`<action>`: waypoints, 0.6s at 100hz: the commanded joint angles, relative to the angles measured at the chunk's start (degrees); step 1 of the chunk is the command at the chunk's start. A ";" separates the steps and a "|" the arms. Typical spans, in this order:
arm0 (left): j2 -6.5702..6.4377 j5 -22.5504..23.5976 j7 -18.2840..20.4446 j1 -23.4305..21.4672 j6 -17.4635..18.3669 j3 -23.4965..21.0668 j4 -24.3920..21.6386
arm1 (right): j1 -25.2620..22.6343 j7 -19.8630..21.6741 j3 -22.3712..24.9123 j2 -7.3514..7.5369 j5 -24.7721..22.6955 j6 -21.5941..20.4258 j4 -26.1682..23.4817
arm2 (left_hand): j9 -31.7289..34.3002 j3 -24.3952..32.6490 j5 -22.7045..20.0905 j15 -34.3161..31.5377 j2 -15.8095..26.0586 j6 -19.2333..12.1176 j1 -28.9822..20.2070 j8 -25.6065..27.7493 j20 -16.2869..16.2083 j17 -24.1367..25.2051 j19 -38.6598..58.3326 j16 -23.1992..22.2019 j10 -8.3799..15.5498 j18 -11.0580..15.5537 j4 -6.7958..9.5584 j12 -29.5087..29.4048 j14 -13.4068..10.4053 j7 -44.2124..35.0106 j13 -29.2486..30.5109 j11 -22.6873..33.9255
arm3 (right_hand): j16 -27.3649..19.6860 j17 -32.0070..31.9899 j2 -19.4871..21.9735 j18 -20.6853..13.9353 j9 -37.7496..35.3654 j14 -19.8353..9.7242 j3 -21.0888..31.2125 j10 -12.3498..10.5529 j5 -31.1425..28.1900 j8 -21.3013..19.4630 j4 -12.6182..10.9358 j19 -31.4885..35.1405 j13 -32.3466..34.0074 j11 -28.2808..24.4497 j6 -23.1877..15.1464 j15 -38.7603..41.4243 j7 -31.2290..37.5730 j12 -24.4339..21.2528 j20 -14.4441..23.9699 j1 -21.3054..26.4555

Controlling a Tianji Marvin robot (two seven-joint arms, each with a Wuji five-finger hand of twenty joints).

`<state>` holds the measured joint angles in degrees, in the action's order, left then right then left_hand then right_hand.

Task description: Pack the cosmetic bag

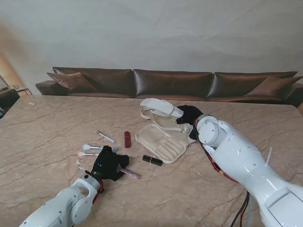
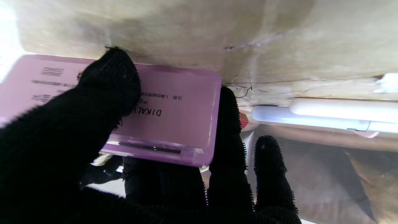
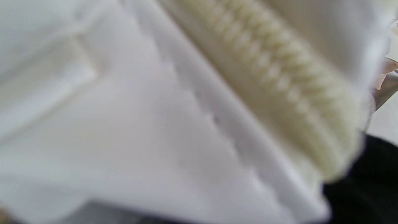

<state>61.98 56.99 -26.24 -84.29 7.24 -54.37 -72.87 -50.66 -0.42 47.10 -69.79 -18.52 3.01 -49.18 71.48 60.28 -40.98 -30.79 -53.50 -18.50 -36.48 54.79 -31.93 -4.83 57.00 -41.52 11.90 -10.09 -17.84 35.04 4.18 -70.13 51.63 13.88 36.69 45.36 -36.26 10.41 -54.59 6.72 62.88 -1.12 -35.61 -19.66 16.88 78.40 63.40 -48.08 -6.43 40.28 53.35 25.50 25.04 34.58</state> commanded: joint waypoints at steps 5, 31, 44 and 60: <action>0.65 -1.27 0.47 -1.63 -0.31 -0.11 0.78 | -0.54 0.30 -0.13 -0.45 -0.01 0.04 -0.72 | 4.56 2.45 1.16 0.55 -0.73 -2.45 -2.71 -9.40 -1.10 -0.23 0.99 -0.76 -1.96 -0.91 -0.41 -2.63 -0.71 1.80 5.27 0.65 | 0.21 0.59 2.20 0.20 -2.93 -1.82 4.21 -0.92 -2.96 1.15 0.41 1.58 4.05 0.62 -7.34 3.01 4.38 -0.39 1.26 1.79; 0.75 -2.44 1.73 -2.21 0.98 -1.09 0.35 | -0.63 1.50 0.06 0.20 -0.61 -1.14 -1.14 | 2.80 -0.69 -4.72 2.43 13.82 -1.29 -3.46 -35.18 -1.49 2.37 -0.34 -1.27 -3.97 1.67 2.79 -2.69 0.34 7.75 0.97 -0.96 | 0.36 2.96 3.57 0.97 -6.01 -1.57 4.44 -1.38 -6.69 0.82 0.07 2.90 6.53 0.36 -9.69 4.19 5.95 -0.63 1.37 5.00; 1.02 -3.39 1.74 -2.77 1.39 -2.11 -0.21 | -1.08 2.19 0.39 0.67 -0.97 -2.58 -1.59 | 1.95 -3.23 -5.69 2.55 17.77 -0.52 -4.56 -36.49 -1.67 3.35 -1.05 -1.13 -4.57 2.05 2.88 -1.60 0.51 9.60 -0.43 -1.44 | 0.45 2.95 3.89 1.01 -5.95 -1.63 4.14 -1.53 -7.22 -0.91 0.01 3.00 6.48 0.34 -10.16 4.29 5.58 -0.10 1.17 6.30; 1.48 -4.68 1.43 -3.65 1.39 -3.79 -1.46 | -1.96 2.92 1.07 1.16 -1.08 -3.69 -2.50 | 1.28 -4.99 -4.98 1.81 19.51 -0.15 -5.37 -36.11 -1.75 3.81 -1.60 -1.45 -4.45 2.17 2.98 -0.16 1.24 9.78 -1.30 -0.34 | 0.55 2.94 4.01 1.01 -5.97 -1.65 4.21 -1.68 -7.65 -1.92 -0.01 3.04 6.48 0.17 -10.24 4.40 5.31 0.37 1.08 7.06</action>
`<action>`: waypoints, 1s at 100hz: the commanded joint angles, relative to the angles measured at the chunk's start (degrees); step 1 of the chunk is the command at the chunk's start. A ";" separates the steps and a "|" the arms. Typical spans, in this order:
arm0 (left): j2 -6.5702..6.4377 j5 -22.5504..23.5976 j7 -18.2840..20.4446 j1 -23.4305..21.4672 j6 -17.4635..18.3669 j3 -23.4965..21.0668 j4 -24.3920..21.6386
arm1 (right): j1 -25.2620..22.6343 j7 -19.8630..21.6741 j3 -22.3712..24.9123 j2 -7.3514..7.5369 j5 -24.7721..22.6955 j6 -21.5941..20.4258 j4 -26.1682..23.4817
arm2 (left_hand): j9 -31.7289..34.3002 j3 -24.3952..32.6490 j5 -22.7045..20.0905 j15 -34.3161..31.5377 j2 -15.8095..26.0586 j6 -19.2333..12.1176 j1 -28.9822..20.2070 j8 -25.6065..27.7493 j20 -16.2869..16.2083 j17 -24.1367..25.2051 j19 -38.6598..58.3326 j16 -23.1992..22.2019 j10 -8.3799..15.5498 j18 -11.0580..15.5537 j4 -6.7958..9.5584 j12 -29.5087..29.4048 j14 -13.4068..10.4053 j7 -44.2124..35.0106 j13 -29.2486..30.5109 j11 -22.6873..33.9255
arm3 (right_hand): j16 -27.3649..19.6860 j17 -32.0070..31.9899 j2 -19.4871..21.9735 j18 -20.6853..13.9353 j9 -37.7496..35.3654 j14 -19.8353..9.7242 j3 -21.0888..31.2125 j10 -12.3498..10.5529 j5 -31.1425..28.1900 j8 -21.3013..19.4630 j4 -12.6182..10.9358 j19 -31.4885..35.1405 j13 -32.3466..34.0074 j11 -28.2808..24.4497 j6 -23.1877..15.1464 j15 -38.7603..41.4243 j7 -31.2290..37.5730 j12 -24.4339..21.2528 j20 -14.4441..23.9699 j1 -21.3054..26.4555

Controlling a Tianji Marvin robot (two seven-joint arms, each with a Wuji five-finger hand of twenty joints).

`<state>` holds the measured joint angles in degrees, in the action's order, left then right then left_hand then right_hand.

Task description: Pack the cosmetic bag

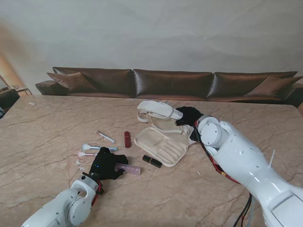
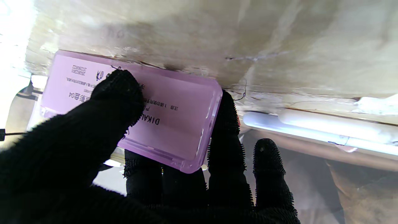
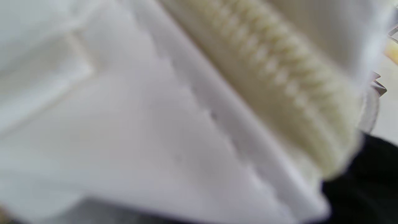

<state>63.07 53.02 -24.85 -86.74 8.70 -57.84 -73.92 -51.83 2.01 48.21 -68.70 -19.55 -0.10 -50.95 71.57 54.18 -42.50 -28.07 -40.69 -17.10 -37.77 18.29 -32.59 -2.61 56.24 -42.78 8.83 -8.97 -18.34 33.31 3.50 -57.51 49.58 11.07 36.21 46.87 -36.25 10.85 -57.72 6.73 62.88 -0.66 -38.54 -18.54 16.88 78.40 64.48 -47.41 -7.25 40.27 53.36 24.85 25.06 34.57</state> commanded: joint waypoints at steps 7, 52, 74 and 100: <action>0.67 -1.44 -0.17 -1.72 -0.20 -1.10 -1.27 | -1.26 0.66 0.25 0.31 -0.36 -0.81 -1.25 | 1.18 0.91 -3.49 -1.24 6.76 -0.72 -4.31 0.41 -1.15 1.48 -0.87 -0.29 -1.68 0.98 3.52 1.94 2.01 -2.84 0.71 2.83 | 1.08 1.43 3.99 0.52 -2.82 -1.67 4.15 -2.04 -4.76 -3.30 0.01 3.06 5.43 -0.44 -9.33 4.47 5.05 1.11 1.02 7.03; 2.21 -4.02 -1.50 -2.01 -3.67 -3.22 -8.21 | -4.52 2.65 2.39 1.91 -2.10 -1.22 -6.23 | 0.42 0.87 -3.69 -2.42 6.50 0.46 -4.31 0.46 -1.50 1.87 -1.78 -0.50 -1.72 -0.89 4.16 4.94 3.31 -2.39 -2.00 3.99 | 1.44 2.07 3.87 0.32 -3.18 -1.69 4.35 -1.71 -4.92 -3.53 0.03 3.52 5.92 -0.27 -8.81 5.06 4.12 1.22 0.99 6.58; 3.48 -4.17 -5.66 2.63 -6.39 0.56 -7.58 | -5.37 3.25 2.81 2.14 -1.94 -1.13 -8.24 | 0.10 1.04 -3.76 -2.90 6.20 -1.14 -3.92 0.78 -1.94 1.71 -2.02 -0.74 -0.83 -1.42 4.22 6.24 3.16 -2.93 -3.01 3.32 | 1.52 2.30 3.89 0.39 -3.43 -1.56 4.56 -1.55 -5.07 -3.45 0.01 3.76 6.16 -0.30 -8.66 5.25 4.02 1.22 0.97 6.37; 6.45 -10.02 -8.83 9.16 -9.07 6.45 -2.78 | -5.58 3.33 2.91 2.04 -1.30 -1.17 -8.62 | -2.19 0.22 -3.83 -1.94 6.61 -3.32 -4.32 0.77 -2.09 2.50 -2.81 -0.19 -0.32 -1.72 4.15 7.01 3.55 -3.25 -5.86 2.66 | 1.69 2.56 3.65 0.37 -3.52 -1.56 4.85 -1.31 -4.93 -3.29 0.02 4.15 6.47 -0.46 -8.39 5.68 3.95 1.31 1.00 6.01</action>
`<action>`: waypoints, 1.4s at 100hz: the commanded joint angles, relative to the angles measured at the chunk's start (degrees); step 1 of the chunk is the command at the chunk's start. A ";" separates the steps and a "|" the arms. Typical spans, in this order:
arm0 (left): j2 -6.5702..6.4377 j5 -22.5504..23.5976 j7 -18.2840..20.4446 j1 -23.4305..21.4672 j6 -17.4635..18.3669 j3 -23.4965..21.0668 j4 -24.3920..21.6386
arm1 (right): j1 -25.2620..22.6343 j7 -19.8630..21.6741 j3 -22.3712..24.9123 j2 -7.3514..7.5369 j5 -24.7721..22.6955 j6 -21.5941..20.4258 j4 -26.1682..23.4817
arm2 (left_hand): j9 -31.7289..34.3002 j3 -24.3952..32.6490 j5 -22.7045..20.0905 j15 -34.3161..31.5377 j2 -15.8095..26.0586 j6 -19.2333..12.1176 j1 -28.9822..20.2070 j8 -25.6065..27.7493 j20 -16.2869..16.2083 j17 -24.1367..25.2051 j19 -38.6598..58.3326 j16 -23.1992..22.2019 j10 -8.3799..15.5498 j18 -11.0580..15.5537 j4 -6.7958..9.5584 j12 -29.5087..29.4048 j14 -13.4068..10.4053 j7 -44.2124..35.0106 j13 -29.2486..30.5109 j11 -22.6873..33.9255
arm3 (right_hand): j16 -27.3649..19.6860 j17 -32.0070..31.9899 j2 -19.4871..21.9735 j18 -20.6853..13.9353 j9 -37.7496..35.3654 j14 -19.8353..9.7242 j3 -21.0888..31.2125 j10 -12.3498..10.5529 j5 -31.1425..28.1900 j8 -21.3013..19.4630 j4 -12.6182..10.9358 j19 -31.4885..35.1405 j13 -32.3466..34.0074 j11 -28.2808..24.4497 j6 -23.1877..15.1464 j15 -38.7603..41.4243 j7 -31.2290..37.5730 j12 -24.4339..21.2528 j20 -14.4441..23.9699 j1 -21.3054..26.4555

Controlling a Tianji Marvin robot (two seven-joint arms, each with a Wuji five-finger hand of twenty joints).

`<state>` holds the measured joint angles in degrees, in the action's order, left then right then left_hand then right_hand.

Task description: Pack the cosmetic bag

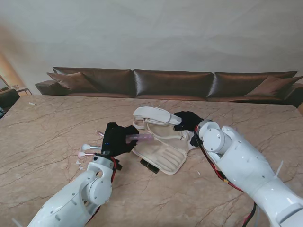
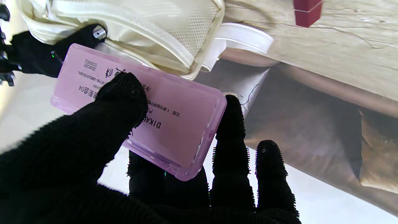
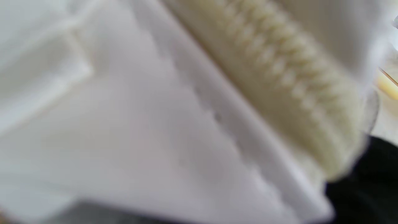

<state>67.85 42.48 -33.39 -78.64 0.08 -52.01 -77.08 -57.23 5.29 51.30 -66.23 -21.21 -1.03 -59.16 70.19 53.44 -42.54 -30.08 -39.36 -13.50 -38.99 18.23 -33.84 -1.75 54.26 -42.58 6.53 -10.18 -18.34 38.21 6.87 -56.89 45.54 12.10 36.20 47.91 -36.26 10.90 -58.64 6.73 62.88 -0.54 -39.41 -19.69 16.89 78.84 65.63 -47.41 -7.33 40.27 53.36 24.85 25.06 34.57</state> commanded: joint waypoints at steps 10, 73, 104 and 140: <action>2.51 0.25 -2.06 3.80 -0.98 3.13 3.01 | -0.30 0.13 -0.07 -0.48 0.73 0.13 -0.63 | -2.91 1.03 -4.21 0.40 4.91 -7.35 -2.84 0.49 -0.93 2.51 -1.42 -0.21 2.44 -0.61 4.41 4.45 0.17 -3.84 -4.12 2.72 | 1.71 1.52 3.58 0.32 -2.62 -1.50 4.94 -1.31 -4.17 -2.11 0.03 3.77 5.31 -0.50 -8.27 5.76 4.04 1.31 0.98 5.88; 7.67 -4.06 -5.76 16.72 -2.30 13.90 16.86 | -0.68 0.77 -0.05 -0.41 1.45 -0.23 -0.86 | -10.08 -0.24 -3.63 -1.02 5.54 -8.22 -4.41 0.79 -0.55 5.12 -2.51 -0.84 2.36 -1.03 4.44 11.34 0.47 -4.26 -9.39 6.12 | 1.57 1.44 3.48 0.44 -2.59 -1.37 5.18 -1.19 -4.04 -1.73 0.15 4.07 5.14 -0.57 -8.09 5.99 4.32 1.12 0.77 5.32; 9.22 -4.46 -6.25 20.14 -1.48 17.76 21.75 | -0.65 0.89 -0.12 -0.40 1.62 -0.93 -0.69 | -11.26 0.00 -3.47 -0.83 5.20 -7.05 -5.69 0.45 -0.51 5.52 -2.38 -0.61 2.34 -0.89 4.62 11.13 0.51 -3.85 -10.30 5.76 | 1.52 1.43 3.43 0.43 -2.67 -1.28 5.23 -1.16 -4.03 -1.63 0.15 4.11 5.24 -0.65 -8.11 6.12 4.41 1.10 0.70 5.16; 10.24 -5.56 -5.65 21.86 -0.52 19.62 24.58 | -0.86 0.72 -0.12 -0.48 1.91 -1.22 -0.48 | -25.70 2.97 2.14 -0.11 1.46 0.18 -1.80 1.68 -0.45 6.17 -0.59 0.44 -0.48 -0.27 4.79 -5.47 1.10 2.66 -14.36 16.00 | 1.47 1.42 2.65 0.47 -2.77 -1.29 5.49 -1.25 -3.89 -1.46 0.19 4.23 5.24 -0.71 -8.23 6.21 4.69 1.08 0.68 4.51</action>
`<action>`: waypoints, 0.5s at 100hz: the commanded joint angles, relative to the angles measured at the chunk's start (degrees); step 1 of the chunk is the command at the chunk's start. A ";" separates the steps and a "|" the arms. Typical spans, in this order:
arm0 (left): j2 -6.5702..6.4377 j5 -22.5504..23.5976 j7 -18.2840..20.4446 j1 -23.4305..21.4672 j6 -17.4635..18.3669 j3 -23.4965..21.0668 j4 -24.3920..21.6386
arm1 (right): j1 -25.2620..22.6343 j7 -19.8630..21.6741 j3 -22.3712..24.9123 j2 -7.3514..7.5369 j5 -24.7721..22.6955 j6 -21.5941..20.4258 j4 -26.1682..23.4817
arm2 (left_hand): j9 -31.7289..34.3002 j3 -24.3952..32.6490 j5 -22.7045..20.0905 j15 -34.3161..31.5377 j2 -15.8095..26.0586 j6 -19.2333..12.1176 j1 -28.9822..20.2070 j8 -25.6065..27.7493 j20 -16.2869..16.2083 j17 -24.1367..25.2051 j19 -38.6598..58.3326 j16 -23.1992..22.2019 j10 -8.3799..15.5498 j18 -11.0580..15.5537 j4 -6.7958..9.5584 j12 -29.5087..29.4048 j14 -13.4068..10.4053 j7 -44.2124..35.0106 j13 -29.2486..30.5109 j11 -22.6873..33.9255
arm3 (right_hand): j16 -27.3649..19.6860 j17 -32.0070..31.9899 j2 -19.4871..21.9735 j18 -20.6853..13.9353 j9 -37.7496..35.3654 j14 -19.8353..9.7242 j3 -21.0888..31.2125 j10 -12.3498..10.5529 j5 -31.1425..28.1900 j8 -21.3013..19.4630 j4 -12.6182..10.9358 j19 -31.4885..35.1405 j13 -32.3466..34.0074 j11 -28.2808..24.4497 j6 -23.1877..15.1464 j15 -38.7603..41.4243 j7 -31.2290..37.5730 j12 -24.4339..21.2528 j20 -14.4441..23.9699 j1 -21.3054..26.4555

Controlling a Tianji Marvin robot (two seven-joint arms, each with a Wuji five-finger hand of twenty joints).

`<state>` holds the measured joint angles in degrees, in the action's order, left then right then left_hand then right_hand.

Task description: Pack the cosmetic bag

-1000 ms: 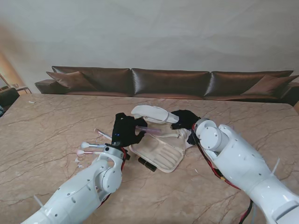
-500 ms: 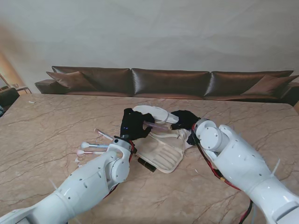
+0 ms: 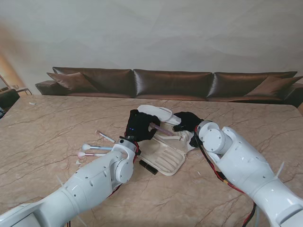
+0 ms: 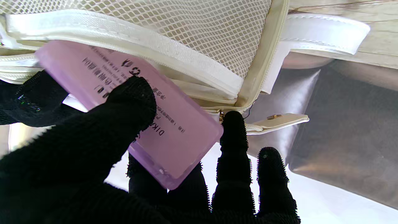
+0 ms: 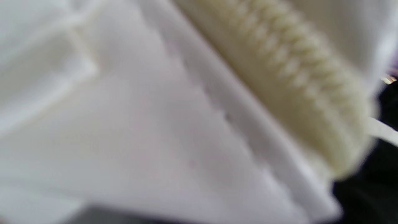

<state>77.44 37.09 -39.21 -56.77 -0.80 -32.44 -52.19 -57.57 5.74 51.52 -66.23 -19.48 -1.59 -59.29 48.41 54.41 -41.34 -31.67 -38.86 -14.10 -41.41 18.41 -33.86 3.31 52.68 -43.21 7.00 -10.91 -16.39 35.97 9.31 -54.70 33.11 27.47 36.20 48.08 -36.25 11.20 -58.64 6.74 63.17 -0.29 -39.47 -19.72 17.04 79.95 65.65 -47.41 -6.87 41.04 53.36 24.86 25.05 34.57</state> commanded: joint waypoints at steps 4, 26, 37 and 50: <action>0.66 -0.07 0.10 0.08 0.46 0.17 -0.23 | -0.51 0.21 -0.33 -0.49 0.18 -0.71 -0.32 | -4.95 2.32 1.64 1.50 0.64 1.24 1.40 1.74 -0.37 1.11 0.96 1.16 -1.02 0.44 2.76 -6.13 -1.31 1.28 -2.14 1.47 | 1.47 1.28 2.51 0.15 -2.76 -1.36 5.29 -1.49 -3.74 -1.38 0.04 3.16 5.26 -0.71 -8.64 5.47 4.69 1.06 0.70 4.45; 0.57 0.14 -0.11 0.01 1.16 0.17 -0.36 | -0.53 -0.04 -0.27 -0.55 0.22 -0.77 -0.18 | -8.68 4.26 3.42 2.30 -0.24 3.96 5.73 2.52 0.02 1.11 0.31 1.66 -2.23 0.37 2.09 -9.68 -1.33 5.37 -3.66 0.30 | 1.44 1.27 2.01 0.11 -2.74 -1.33 5.71 -1.51 -3.62 -1.12 0.10 3.21 5.26 -0.74 -8.69 5.52 4.93 1.04 0.69 4.01; -0.12 0.69 0.03 -0.78 1.39 -0.63 -1.70 | -0.68 0.17 -0.13 -0.49 0.25 -0.52 -0.33 | -10.83 5.49 4.43 3.08 0.93 5.35 7.66 3.02 0.57 1.10 -0.78 2.18 -2.86 0.26 2.61 -10.74 -1.21 7.78 -4.84 -0.43 | 1.42 1.27 2.06 0.13 -2.83 -1.31 5.76 -1.48 -3.67 -1.08 0.13 3.21 5.23 -0.79 -8.67 5.51 5.08 1.05 0.68 4.03; -1.63 1.19 1.38 -2.70 0.47 -3.31 -4.96 | -0.91 0.15 0.07 -0.43 0.10 -0.20 -0.39 | -11.69 5.48 5.07 3.21 2.31 6.04 8.19 3.30 0.19 0.61 -0.18 2.50 -3.20 -0.13 3.03 -11.11 -1.32 8.81 -4.44 -0.58 | 1.41 1.33 2.27 0.16 -2.89 -1.32 5.59 -1.53 -3.90 -1.00 0.19 3.24 5.31 -0.82 -8.81 5.57 5.27 1.02 0.67 4.15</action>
<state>76.61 38.25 -38.36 -58.64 0.31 -34.95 -55.22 -57.76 5.60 51.90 -66.25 -19.33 -1.73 -59.21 41.53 58.08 -38.11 -29.64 -37.75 -9.06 -34.90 20.75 -33.59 3.39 52.69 -41.31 4.77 -10.91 -15.85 26.98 9.34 -47.82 30.01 30.26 36.20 48.09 -36.25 11.20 -58.65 6.74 63.71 -0.27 -39.47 -19.72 17.28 80.18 65.67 -47.41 -6.87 41.23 53.36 24.86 25.05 34.57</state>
